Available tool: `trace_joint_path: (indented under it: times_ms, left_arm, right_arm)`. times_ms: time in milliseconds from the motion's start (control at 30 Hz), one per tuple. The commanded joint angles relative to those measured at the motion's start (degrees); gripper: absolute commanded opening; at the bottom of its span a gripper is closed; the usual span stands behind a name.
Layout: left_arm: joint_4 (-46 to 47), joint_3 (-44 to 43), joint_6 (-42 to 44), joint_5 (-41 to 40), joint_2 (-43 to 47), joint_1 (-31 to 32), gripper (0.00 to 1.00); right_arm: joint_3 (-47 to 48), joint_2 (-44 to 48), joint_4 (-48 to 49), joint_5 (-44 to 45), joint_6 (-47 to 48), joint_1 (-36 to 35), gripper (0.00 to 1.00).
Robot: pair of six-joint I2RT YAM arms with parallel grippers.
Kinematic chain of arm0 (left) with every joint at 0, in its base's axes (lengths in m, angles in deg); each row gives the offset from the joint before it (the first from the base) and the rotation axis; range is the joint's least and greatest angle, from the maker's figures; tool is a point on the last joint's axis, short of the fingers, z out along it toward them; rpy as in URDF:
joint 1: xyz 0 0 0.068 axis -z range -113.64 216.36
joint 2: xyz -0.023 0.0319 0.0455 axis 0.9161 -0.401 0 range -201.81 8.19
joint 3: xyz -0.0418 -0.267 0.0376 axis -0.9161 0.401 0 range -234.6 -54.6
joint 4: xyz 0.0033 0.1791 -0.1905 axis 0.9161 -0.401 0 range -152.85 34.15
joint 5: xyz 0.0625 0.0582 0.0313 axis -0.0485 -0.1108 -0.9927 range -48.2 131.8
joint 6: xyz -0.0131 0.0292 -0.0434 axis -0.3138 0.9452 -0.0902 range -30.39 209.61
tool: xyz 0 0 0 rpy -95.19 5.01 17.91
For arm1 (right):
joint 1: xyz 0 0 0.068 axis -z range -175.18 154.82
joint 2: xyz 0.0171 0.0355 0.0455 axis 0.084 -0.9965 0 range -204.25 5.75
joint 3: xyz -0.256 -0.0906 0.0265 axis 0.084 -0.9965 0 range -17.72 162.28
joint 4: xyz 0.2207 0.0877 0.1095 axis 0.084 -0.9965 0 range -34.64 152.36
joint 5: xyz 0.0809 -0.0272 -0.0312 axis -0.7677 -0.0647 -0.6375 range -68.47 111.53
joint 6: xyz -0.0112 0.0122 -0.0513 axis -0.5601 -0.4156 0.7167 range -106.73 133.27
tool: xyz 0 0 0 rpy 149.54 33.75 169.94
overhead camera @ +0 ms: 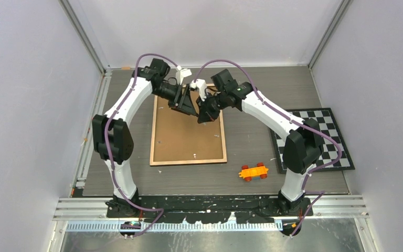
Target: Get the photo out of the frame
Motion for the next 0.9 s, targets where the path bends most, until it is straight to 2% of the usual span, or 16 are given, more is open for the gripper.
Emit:
trace_joint_path:
  times_ms: [0,67,167,300,467,600,867]
  left_arm:
    - [14.42,5.17,-10.06,-3.93,7.0,-2.9,0.76]
    - [20.93,7.83,-14.05,-5.22,9.3,-5.11,0.91]
    - [25.66,9.03,-16.83,-8.69,10.65,-7.76,0.99]
    - [25.49,9.37,-14.19,-15.75,10.92,-9.52,1.0]
    - [24.5,12.92,-7.43,-24.03,11.64,-9.64,1.0]
    - [24.6,16.56,-3.78,-23.83,12.31,-9.51,1.0]
    - [19.68,23.33,15.04,-25.27,14.18,-5.85,1.0]
  right_arm:
    - [2.41,0.56,3.3,-2.28,-6.74,3.75,0.01]
    - [1.6,0.26,3.68,-2.57,-9.9,6.11,0.01]
    - [-1.58,0.09,4.92,-2.81,-15.78,10.45,0.01]
    - [-7.77,-0.4,3.97,1.43,-20.65,16.1,0.01]
    - [-11.66,-2.94,-0.62,9.26,-22.33,22.97,0.01]
    - [-13.32,-4.51,-1.19,13.93,-23.48,26.68,0.01]
    - [-13.66,-8.09,-2.05,25.59,-25.5,27.26,0.05]
